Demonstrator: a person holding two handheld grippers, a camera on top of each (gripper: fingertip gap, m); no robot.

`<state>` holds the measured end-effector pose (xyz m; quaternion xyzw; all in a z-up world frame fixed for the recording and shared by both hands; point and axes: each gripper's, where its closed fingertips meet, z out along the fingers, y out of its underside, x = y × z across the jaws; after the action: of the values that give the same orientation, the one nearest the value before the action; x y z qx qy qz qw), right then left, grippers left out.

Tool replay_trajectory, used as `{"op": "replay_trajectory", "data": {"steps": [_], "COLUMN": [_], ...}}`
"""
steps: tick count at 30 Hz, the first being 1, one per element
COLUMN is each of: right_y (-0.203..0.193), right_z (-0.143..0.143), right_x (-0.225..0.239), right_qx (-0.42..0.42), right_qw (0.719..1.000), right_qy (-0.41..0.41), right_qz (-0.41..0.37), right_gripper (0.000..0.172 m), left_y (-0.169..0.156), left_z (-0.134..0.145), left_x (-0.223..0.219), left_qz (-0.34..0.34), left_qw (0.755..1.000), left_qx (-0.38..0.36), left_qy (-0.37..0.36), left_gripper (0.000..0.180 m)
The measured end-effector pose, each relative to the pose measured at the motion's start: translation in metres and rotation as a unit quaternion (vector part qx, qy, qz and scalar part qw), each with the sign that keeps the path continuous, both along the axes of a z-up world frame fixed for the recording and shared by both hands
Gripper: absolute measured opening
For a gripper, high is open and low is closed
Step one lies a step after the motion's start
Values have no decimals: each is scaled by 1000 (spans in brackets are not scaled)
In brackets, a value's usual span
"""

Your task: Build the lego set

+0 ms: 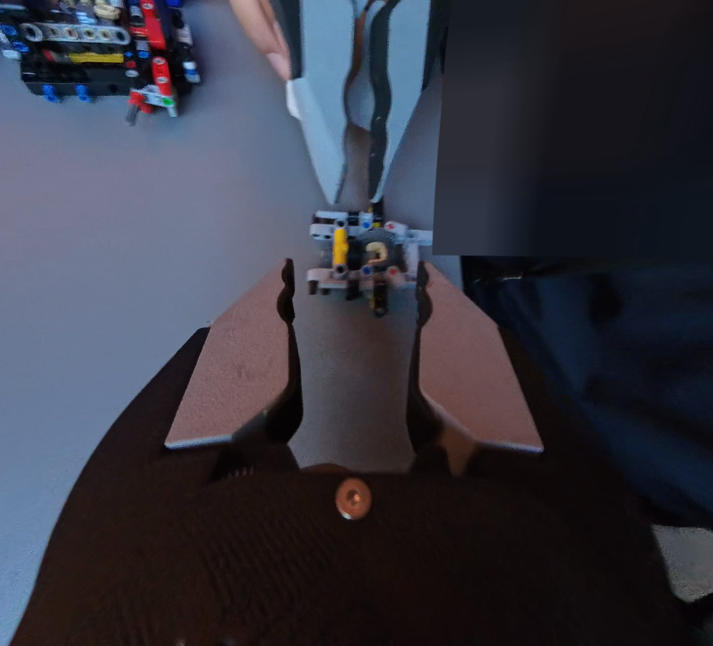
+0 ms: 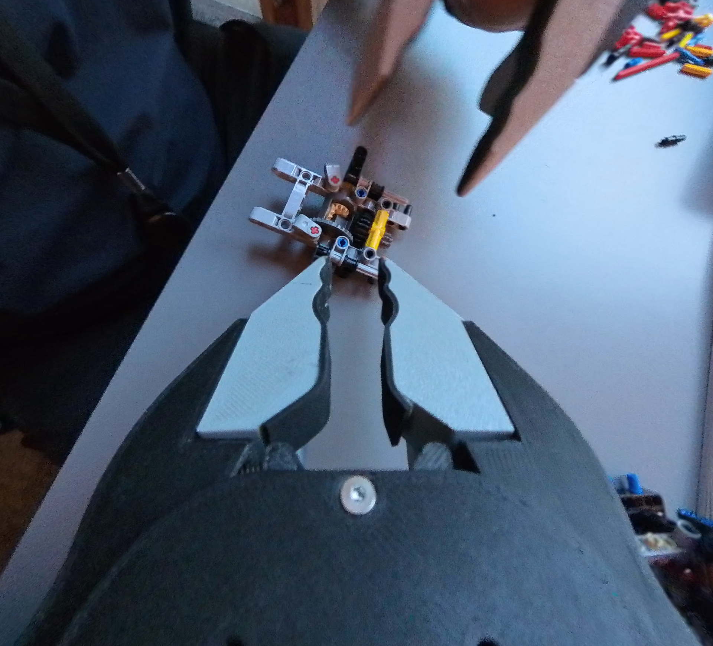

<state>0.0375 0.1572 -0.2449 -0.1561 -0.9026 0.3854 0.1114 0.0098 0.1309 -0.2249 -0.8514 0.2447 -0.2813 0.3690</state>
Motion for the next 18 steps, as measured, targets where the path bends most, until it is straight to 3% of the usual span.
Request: {"op": "replay_trajectory", "data": {"steps": [4, 9, 18], "right_y": [2, 2, -1], "right_z": [4, 2, -10], "right_x": [2, 4, 2], "right_qx": [-33, -79, -83], "right_qw": [998, 992, 990], "right_qy": [-8, -7, -31], "right_qz": [-51, -95, -113], "right_gripper": [24, 35, 49], "left_y": [3, -1, 1], "left_z": [-13, -33, -40], "left_x": [20, 34, 31], "left_qz": [26, -3, -6], "left_qw": [996, 988, 981], "left_qx": [-10, -53, -63], "left_qy": [79, 145, 182], "left_gripper": [71, 69, 60]}}
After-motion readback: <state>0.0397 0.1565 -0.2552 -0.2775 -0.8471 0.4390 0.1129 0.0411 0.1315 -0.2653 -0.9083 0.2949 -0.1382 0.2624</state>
